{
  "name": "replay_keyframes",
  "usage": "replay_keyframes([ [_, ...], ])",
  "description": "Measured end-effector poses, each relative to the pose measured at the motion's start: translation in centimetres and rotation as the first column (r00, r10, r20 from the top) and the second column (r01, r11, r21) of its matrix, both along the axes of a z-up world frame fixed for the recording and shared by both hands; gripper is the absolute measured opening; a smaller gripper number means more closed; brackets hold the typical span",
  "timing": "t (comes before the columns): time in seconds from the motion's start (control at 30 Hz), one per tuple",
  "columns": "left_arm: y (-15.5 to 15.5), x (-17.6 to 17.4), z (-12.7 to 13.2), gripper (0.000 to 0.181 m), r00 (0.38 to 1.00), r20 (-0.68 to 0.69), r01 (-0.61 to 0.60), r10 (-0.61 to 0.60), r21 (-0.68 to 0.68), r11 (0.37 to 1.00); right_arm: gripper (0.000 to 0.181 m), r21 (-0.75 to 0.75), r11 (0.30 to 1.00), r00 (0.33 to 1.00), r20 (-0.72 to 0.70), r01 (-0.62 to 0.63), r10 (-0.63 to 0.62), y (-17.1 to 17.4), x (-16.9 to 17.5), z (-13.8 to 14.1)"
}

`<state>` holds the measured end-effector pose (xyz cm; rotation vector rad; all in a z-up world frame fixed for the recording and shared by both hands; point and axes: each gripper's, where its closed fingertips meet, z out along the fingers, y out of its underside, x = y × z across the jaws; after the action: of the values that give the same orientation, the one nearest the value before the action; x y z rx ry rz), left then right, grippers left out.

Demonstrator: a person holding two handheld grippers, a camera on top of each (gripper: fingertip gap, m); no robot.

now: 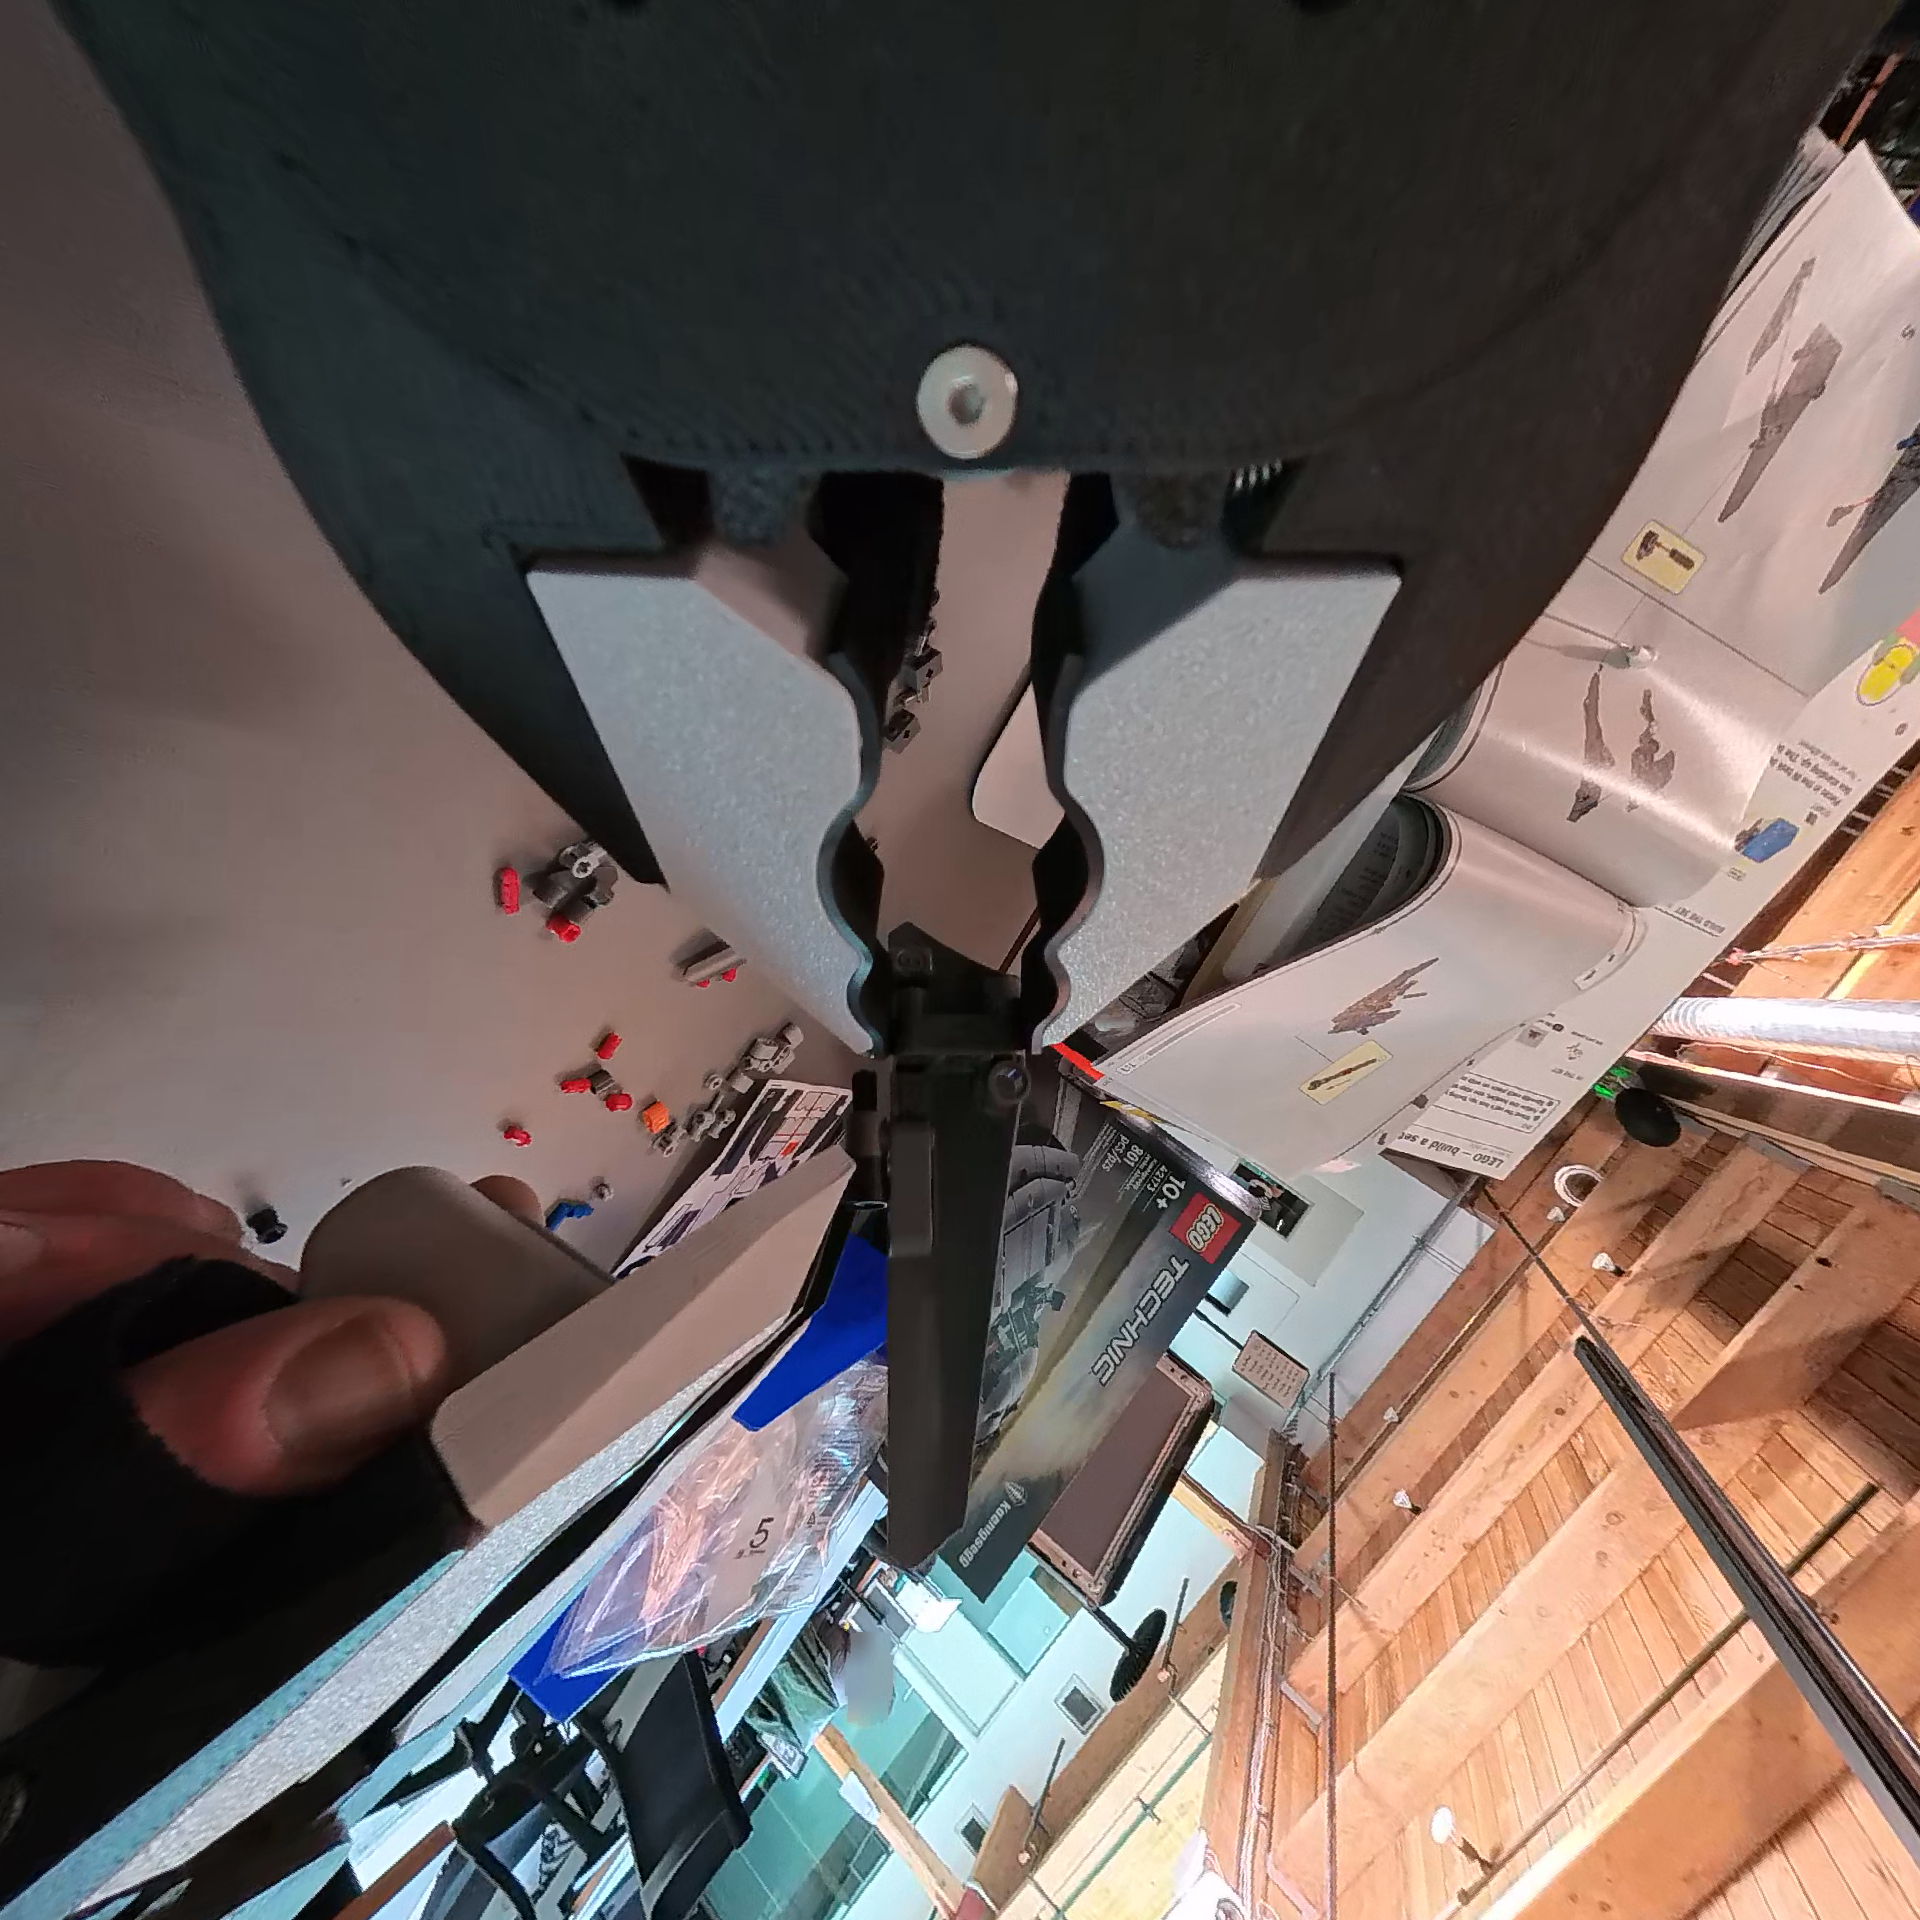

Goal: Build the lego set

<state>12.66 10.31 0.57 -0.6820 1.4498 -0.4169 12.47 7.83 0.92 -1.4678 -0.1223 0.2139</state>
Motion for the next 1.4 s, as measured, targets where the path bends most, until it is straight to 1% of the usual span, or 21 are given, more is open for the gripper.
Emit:
replay_keyframes([
  [0.3, 0.1, 0.0, 0.3, 0.021, 1.0, 0.015, -0.005, 0.005, 0.006, 1.0, 0.006, 0.005, 1.0, 1.0, -0.02, 0.001, -0.001, 0.1, -0.1, 0.2],
  [0.37, 0.1, 0.0, 0.3, 0.021, 1.0, 0.016, -0.003, 0.003, 0.001, 1.0, 0.016, 0.007, 1.0, 1.0, -0.019, -0.006, 0.006, 0.0, -0.2, 0.2],
  [0.4, 0.1, 0.0, 0.4, 0.021, 1.0, 0.018, -0.002, 0.002, 0.002, 1.0, 0.018, 0.009, 1.0, 1.0, -0.016, -0.012, 0.012, -0.2, -0.3, 0.2],
  [0.63, 0.0, 0.1, 0.5, 0.021, 1.0, 0.019, -0.002, 0.002, 0.002, 1.0, 0.019, 0.001, 1.0, 1.0, 0.006, -0.019, 0.019, -0.3, -0.6, 0.1],
  [0.73, 0.1, 0.1, 0.6, 0.021, 1.0, 0.021, -0.003, 0.003, -0.001, 1.0, 0.014, 0.007, 1.0, 1.0, 0.012, -0.022, 0.022, -0.5, -0.9, 0.4],
  [0.97, -0.1, 0.1, 0.6, 0.021, 1.0, 0.023, -0.002, 0.002, -0.002, 1.0, 0.012, 0.012, 1.0, 1.0, 0.011, -0.02, 0.02, -0.6, -0.9, 0.6],
  [1.23, -0.2, 0.0, 0.5, 0.021, 1.0, 0.02, -0.007, 0.007, -0.003, 1.0, 0.005, 0.013, 1.0, 1.0, 0.025, 0.007, -0.007, -0.6, -0.7, 0.5],
  [1.4, -0.2, 0.0, 0.4, 0.021, 1.0, 0.014, -0.007, 0.007, -0.005, 1.0, 0.0, 0.014, 0.999, 0.998, 0.059, 0.033, -0.034, -0.6, -0.7, 0.5],
])
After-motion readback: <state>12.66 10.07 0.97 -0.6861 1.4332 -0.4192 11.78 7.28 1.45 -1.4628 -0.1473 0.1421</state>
